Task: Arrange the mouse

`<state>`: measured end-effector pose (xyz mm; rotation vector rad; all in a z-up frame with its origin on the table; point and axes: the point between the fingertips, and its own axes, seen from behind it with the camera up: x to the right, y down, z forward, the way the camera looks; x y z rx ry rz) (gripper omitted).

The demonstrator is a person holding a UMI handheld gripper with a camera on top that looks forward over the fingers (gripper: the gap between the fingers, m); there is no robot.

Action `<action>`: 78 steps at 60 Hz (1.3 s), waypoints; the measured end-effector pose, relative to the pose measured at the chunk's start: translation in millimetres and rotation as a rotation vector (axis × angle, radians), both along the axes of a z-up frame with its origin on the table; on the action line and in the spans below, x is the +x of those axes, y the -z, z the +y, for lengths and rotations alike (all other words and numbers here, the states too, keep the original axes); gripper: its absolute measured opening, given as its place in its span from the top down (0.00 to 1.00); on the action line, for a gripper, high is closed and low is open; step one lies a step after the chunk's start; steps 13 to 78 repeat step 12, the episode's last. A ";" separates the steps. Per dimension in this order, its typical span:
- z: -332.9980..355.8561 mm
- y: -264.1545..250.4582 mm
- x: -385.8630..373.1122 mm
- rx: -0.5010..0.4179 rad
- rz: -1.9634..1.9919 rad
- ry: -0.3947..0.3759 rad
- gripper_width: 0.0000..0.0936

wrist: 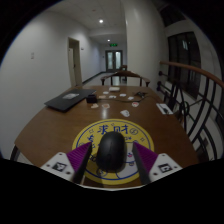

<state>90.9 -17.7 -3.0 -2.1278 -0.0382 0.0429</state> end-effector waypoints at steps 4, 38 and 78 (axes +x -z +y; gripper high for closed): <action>-12.4 -19.1 9.7 0.039 -0.003 0.016 0.10; -60.1 -47.0 26.8 0.073 0.022 0.013 0.09; -60.1 -47.0 26.8 0.073 0.022 0.013 0.09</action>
